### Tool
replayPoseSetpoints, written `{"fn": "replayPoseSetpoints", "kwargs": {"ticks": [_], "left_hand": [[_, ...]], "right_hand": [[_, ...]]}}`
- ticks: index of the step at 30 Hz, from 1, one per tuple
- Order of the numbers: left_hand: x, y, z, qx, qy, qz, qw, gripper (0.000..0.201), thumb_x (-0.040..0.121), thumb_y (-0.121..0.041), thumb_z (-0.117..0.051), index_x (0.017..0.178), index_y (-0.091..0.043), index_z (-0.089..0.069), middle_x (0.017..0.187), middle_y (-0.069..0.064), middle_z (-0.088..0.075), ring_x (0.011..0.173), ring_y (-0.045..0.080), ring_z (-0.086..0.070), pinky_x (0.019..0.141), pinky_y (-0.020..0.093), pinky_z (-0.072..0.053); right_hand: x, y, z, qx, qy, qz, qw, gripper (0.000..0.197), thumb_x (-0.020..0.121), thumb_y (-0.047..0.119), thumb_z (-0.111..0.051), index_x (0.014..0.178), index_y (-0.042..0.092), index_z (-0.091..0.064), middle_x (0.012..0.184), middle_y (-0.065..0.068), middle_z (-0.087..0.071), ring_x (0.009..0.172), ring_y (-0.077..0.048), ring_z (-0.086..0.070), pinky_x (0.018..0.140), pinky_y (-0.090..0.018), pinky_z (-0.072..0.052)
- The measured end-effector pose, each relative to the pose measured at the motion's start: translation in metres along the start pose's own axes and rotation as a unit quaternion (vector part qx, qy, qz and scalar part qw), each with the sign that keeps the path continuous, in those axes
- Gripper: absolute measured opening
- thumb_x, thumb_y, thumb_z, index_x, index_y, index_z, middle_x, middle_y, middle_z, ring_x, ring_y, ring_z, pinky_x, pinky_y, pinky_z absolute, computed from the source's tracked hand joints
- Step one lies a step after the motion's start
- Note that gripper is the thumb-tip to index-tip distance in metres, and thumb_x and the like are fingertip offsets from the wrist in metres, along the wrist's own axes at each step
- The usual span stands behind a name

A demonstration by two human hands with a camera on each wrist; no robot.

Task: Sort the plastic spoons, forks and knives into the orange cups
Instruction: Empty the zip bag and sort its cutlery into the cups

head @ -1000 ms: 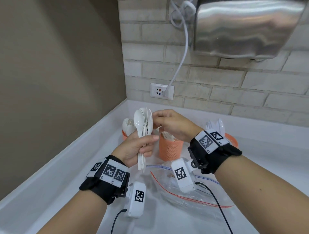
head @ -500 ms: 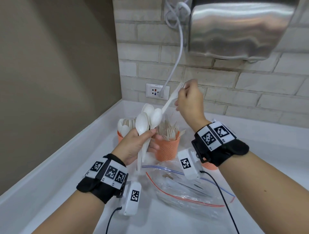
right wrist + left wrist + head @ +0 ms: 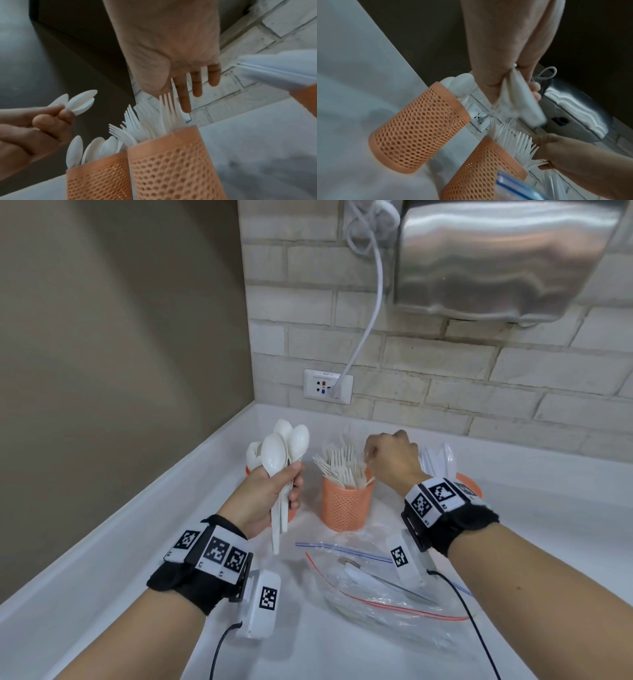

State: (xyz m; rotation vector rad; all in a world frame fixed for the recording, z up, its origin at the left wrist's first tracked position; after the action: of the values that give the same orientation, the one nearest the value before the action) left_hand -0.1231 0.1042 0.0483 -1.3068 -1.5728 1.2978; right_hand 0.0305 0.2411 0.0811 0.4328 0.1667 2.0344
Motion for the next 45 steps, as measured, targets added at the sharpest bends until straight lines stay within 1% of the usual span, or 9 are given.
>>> {"fn": "replayPoseSetpoints", "kwargs": {"ticks": [2,7,12,19,23,28,36,42,45], "left_hand": [[-0.001,-0.001,-0.001,-0.001,0.007,0.000,1.000,0.020,0.094,-0.024,-0.051,0.079,-0.010,-0.054,0.066,0.004,-0.043,0.043,0.008,-0.043,0.047,0.021,-0.042],[0.003,-0.010,-0.002,-0.006,-0.025,-0.038,0.999,0.026,0.094,-0.031,-0.050,0.075,-0.013,-0.052,0.069,0.002,-0.047,0.056,0.013,-0.047,0.058,0.024,-0.046],[0.009,-0.028,-0.005,-0.034,-0.025,-0.097,0.994,0.028,0.097,-0.035,-0.039,0.096,-0.015,-0.059,0.087,0.005,-0.069,0.084,0.015,-0.067,0.076,0.029,-0.056],[0.016,-0.042,-0.002,0.082,0.000,-0.069,0.994,0.035,0.098,-0.037,-0.038,0.111,-0.011,-0.058,0.089,0.006,-0.065,0.076,0.012,-0.067,0.067,0.022,-0.056],[0.025,-0.047,0.009,0.135,-0.030,-0.079,0.987,0.046,0.098,-0.041,-0.034,0.125,-0.009,-0.050,0.104,0.009,-0.064,0.094,0.019,-0.064,0.086,0.032,-0.052],[0.031,-0.069,0.007,0.183,-0.017,-0.115,0.976,0.045,0.099,-0.044,-0.027,0.112,-0.012,-0.055,0.091,0.003,-0.065,0.086,0.013,-0.065,0.077,0.023,-0.052],[0.043,-0.084,0.012,0.297,-0.008,-0.121,0.947,0.058,0.094,-0.056,-0.030,0.115,-0.009,-0.057,0.116,0.006,-0.059,0.099,0.006,-0.062,0.077,0.012,-0.048],[0.053,-0.061,0.058,0.319,-0.060,-0.050,0.944,0.098,0.054,-0.076,-0.064,0.135,-0.028,-0.037,0.141,0.001,-0.038,0.131,0.017,-0.036,0.104,0.032,-0.033],[0.053,-0.036,0.064,0.290,-0.009,0.009,0.957,0.104,0.057,-0.043,-0.084,0.142,-0.027,-0.026,0.130,0.007,-0.043,0.113,0.014,-0.046,0.087,0.021,-0.041]], "right_hand": [[-0.003,0.003,-0.001,-0.035,0.032,0.008,0.999,0.034,0.087,0.004,-0.045,0.112,0.015,-0.064,0.121,-0.012,-0.054,0.118,-0.034,-0.038,0.097,-0.042,-0.032],[-0.017,0.042,0.031,0.185,-0.186,0.132,0.956,0.037,0.082,-0.001,-0.052,0.119,0.003,-0.059,0.112,-0.017,-0.052,0.108,-0.029,-0.046,0.094,-0.031,-0.039],[-0.045,0.106,0.010,0.343,0.161,0.147,0.913,0.065,0.081,0.007,-0.063,0.137,0.015,-0.033,0.094,0.004,-0.054,0.092,-0.015,-0.055,0.083,-0.028,-0.048],[-0.035,0.125,-0.008,0.513,0.168,0.045,0.841,0.035,0.094,0.002,-0.042,0.129,0.003,-0.038,0.120,-0.020,-0.058,0.100,-0.023,-0.060,0.082,-0.030,-0.053],[-0.033,0.136,-0.014,0.568,0.179,0.038,0.802,0.050,0.089,-0.002,-0.035,0.138,0.009,-0.033,0.128,-0.020,-0.053,0.119,-0.029,-0.053,0.103,-0.048,-0.045],[-0.025,0.138,-0.013,0.686,0.192,0.054,0.700,0.065,0.078,-0.005,-0.037,0.141,0.010,-0.030,0.113,-0.018,-0.056,0.101,-0.025,-0.058,0.078,-0.033,-0.051],[-0.002,0.128,-0.004,0.694,0.192,0.058,0.692,0.044,0.090,-0.010,-0.043,0.130,0.006,-0.043,0.100,-0.016,-0.060,0.085,-0.024,-0.063,0.068,-0.030,-0.058],[0.014,0.107,-0.028,0.614,0.030,-0.014,0.789,0.023,0.092,-0.003,-0.043,0.109,0.011,-0.041,0.083,-0.005,-0.050,0.076,-0.015,-0.055,0.074,-0.031,-0.051],[0.013,0.114,-0.041,0.586,-0.005,-0.003,0.811,0.017,0.092,0.005,-0.048,0.107,0.010,-0.042,0.084,0.000,-0.051,0.082,-0.017,-0.054,0.080,-0.032,-0.048]]}}
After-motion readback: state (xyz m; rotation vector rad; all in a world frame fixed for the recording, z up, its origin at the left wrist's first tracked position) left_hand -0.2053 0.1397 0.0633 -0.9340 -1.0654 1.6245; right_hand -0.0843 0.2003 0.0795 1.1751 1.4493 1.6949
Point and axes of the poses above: each hand's wrist, its own x-axis towards the middle knuckle, its own z-axis out of the back of the hand, y = z × x, the point moved 4 cm from there along x, towards the middle knuckle
